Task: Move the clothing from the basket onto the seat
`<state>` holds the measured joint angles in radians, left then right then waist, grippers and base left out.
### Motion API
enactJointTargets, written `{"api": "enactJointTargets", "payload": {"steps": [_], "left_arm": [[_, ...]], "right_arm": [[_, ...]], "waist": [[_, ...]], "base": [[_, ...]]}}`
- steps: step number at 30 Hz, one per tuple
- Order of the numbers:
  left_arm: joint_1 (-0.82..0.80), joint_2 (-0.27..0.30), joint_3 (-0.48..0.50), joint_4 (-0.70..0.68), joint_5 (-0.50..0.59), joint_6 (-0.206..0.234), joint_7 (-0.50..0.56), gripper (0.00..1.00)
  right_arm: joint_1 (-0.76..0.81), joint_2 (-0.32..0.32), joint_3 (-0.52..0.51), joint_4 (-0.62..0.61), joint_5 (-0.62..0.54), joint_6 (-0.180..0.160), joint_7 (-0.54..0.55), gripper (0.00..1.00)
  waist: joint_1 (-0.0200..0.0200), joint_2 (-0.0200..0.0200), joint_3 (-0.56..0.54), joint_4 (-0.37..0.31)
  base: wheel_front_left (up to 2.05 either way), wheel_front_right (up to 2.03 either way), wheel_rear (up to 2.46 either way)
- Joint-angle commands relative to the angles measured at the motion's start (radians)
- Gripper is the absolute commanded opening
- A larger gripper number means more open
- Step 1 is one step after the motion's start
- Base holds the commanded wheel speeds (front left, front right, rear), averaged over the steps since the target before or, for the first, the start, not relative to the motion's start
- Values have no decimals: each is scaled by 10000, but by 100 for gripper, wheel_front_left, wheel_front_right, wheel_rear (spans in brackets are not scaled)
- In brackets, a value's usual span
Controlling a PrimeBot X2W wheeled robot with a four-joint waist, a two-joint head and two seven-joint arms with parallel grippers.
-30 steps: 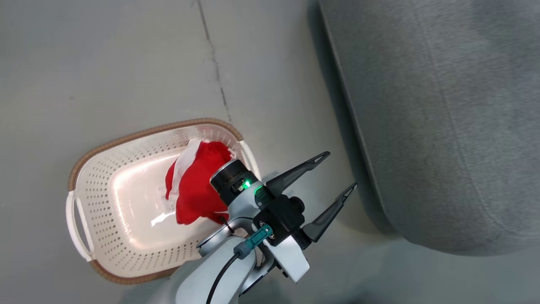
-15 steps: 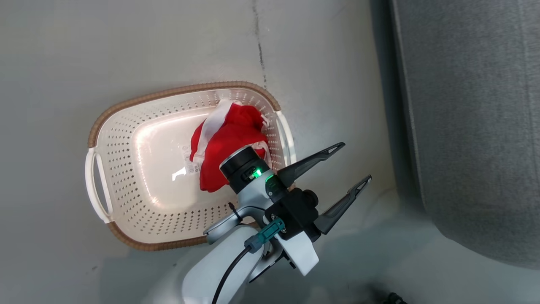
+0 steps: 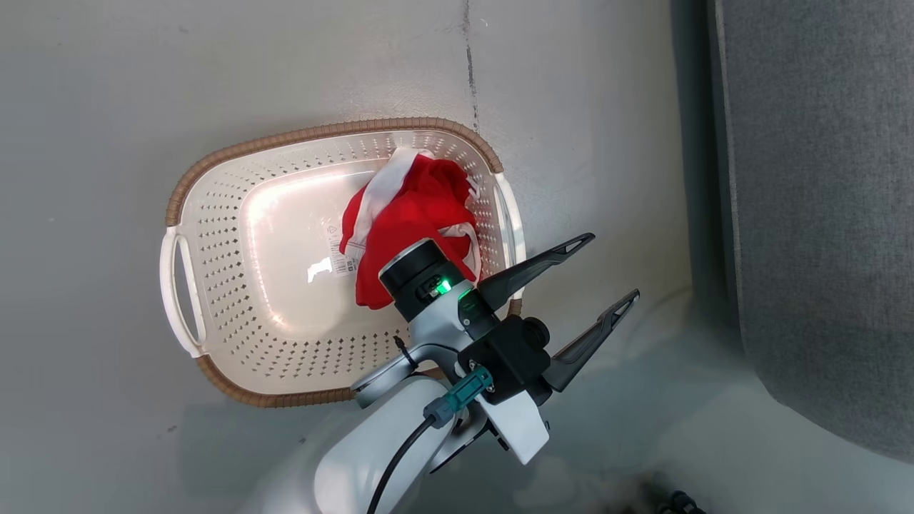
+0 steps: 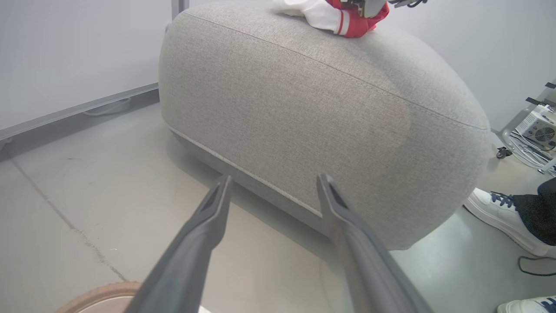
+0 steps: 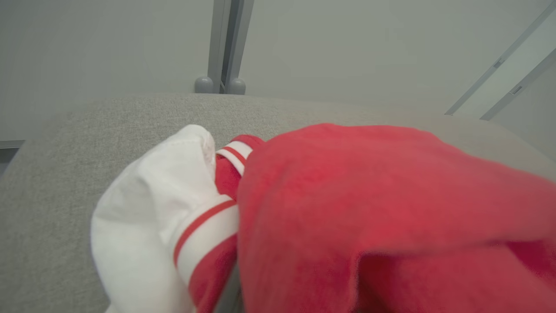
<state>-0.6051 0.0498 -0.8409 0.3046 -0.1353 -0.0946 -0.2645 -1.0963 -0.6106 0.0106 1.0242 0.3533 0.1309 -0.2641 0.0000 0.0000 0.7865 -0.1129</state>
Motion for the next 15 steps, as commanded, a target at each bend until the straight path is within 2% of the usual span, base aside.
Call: {"api": "enactJointTargets", "payload": {"steps": [1,2,3,4,5,15], "left_arm": [[-201,27,0,-2,-46,76,1,100],[-211,22,-21,-2,-87,73,1,100],[-221,22,-29,11,-88,79,3,100],[-228,23,-34,19,-91,72,3,100],[-227,24,-48,31,-100,69,3,100],[108,18,-239,-165,-480,72,1,100]], "right_arm": [[-106,-28,133,210,128,-1,-6,0],[-220,-34,298,437,293,-1,-6,0],[-257,-73,365,484,354,-1,-6,41],[-244,-103,424,512,406,-1,-6,41],[-220,-54,465,635,546,-1,-6,100],[307,-116,1373,728,676,-1,-8,100]], "waist": [[0,0,-11,-10],[0,0,-42,-25],[0,0,-68,-34],[0,0,-104,-42],[0,0,-157,-48],[0,0,-1362,-283]], "base": [[0,0,0],[0,0,0],[0,0,0],[0,0,0],[0,0,0],[0,0,0]]}}
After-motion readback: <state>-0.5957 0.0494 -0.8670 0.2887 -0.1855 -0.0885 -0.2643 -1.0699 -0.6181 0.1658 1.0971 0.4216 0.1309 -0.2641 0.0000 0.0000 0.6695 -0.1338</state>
